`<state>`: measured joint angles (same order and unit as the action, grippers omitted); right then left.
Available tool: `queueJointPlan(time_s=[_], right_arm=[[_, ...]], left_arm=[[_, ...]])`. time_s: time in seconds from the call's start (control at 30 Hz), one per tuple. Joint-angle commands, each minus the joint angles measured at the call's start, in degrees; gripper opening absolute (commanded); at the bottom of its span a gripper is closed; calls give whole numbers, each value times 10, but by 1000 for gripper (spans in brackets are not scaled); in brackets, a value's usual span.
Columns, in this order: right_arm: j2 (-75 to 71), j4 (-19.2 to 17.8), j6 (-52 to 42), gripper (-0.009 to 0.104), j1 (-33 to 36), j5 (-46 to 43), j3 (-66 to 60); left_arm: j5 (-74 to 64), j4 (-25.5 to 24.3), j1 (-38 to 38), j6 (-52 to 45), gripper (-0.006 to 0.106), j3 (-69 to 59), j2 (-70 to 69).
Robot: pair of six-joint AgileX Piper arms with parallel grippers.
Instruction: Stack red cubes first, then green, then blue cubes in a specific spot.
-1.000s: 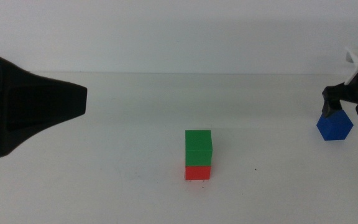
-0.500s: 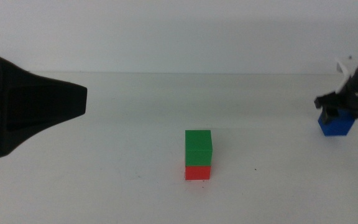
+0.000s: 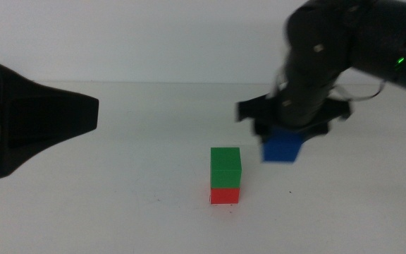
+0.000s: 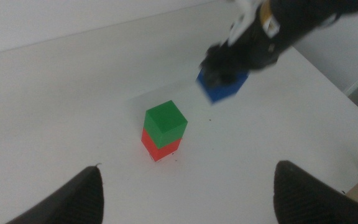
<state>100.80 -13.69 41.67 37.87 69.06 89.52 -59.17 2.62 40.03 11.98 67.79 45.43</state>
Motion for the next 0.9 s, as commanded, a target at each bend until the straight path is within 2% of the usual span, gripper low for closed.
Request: queueJointPlan(time_s=[0.0, 0.17, 0.43, 0.87], right_arm=[[2, 14, 37, 4, 19, 9, 9], [43, -15, 57, 4, 62, 9, 68], [105, -23, 48, 4, 84, 9, 135], [137, -28, 48, 4, 84, 9, 137]], left_arm=[[8, -2, 1, 0, 94, -1, -1], [8, -2, 1, 0, 94, -1, -1], [8, -2, 1, 0, 94, -1, -1], [8, -2, 1, 0, 94, -1, -1]])
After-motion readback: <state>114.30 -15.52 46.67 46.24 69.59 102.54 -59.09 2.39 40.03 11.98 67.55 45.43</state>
